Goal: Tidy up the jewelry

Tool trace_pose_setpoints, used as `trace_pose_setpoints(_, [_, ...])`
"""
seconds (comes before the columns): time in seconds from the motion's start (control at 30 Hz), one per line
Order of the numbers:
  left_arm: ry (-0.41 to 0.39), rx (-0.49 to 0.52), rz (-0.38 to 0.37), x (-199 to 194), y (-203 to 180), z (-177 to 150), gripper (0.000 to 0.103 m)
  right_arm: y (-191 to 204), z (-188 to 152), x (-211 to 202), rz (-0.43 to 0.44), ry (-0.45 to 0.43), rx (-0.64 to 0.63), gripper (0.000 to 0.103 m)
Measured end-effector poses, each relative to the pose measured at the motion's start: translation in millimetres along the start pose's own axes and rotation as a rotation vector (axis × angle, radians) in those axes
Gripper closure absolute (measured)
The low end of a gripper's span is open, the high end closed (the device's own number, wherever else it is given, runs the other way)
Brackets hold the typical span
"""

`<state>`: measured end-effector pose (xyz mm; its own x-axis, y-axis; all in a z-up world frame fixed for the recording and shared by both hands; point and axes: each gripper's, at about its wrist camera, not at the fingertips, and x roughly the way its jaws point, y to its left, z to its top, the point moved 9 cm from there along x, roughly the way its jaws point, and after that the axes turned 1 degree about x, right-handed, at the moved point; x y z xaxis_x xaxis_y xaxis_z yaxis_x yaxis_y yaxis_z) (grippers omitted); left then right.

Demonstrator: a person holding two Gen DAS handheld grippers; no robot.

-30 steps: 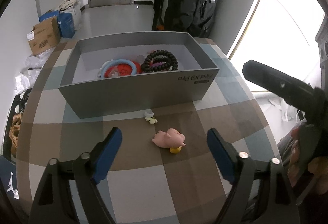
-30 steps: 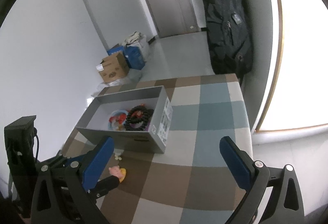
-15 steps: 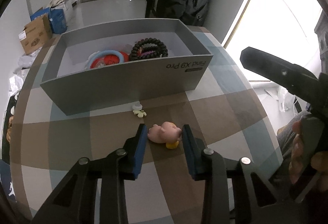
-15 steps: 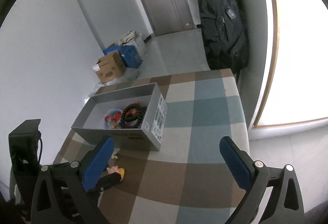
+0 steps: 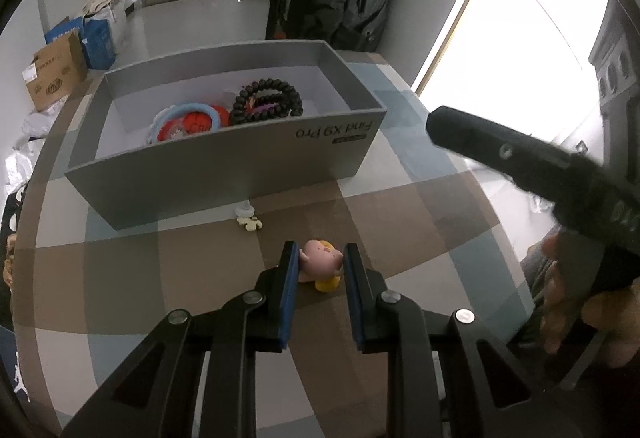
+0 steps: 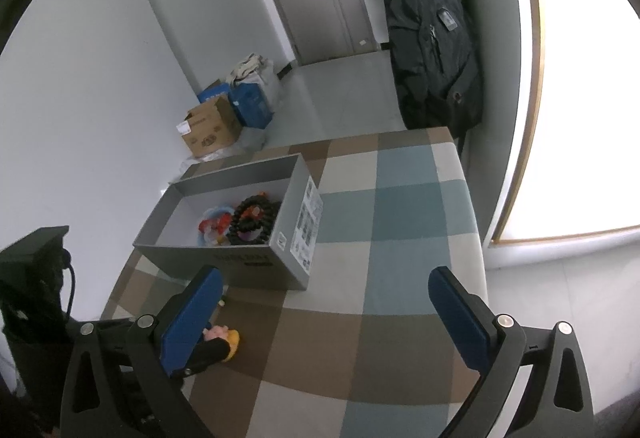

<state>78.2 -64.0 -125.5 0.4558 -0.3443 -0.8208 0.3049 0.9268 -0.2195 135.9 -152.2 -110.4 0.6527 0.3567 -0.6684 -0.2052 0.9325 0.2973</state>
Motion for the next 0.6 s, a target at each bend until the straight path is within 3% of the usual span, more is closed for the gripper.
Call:
trace_pose_setpoints(0.33, [-0.121, -0.098, -0.054, -40, 23, 24, 0.086, 4, -17, 16, 0.015, 0.085, 0.031, 0.0])
trace_pose_setpoints(0.53, [-0.18, -0.182, -0.078, -58, 54, 41, 0.086, 30, -30, 30, 0.058, 0.139, -0.021, 0.0])
trace_pose_setpoints(0.6, [-0.195, -0.214, -0.08, -61, 66, 43, 0.086, 43, -34, 35, 0.078, 0.157, -0.049, 0.005])
